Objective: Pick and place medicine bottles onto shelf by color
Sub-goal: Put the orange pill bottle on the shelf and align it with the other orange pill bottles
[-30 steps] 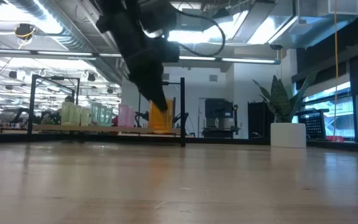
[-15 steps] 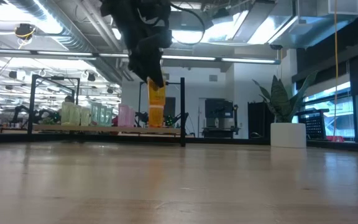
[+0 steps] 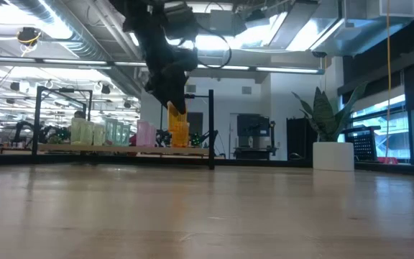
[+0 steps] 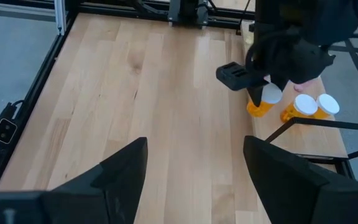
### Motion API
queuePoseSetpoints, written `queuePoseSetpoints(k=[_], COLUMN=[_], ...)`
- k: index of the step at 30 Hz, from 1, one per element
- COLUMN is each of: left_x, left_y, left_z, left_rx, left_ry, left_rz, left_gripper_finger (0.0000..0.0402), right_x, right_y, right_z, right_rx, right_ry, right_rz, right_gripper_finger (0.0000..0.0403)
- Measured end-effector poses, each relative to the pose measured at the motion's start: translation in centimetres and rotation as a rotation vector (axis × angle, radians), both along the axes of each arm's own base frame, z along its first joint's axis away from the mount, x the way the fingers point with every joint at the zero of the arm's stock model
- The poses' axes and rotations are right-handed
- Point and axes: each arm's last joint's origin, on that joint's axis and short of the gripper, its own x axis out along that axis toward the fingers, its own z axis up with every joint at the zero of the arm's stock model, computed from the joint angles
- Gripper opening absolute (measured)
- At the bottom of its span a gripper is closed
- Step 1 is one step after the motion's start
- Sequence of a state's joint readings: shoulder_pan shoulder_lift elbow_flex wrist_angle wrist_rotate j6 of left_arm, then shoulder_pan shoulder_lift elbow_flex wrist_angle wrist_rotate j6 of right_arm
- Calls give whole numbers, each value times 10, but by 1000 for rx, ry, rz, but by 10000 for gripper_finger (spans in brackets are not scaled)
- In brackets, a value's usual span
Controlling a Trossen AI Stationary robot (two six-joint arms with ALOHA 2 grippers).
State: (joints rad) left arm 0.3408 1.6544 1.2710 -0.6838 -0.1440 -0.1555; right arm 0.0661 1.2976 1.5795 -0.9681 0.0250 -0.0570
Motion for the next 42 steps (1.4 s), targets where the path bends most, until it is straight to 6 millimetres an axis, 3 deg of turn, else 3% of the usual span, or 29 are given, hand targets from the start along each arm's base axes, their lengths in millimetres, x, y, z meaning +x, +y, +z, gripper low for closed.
queuePoseSetpoints(k=[16, 42], left_x=[2, 7], left_y=[14, 16], left_z=[-9, -21], left_rx=[27, -10], left_ry=[-1, 6], left_rz=[133, 149], left_gripper_finger=[185, 185], right_x=[2, 2], right_y=[-3, -3], right_z=[2, 2], right_rx=[-63, -71], right_ry=[-35, -34], right_rz=[-82, -87], right_gripper_finger=[267, 267])
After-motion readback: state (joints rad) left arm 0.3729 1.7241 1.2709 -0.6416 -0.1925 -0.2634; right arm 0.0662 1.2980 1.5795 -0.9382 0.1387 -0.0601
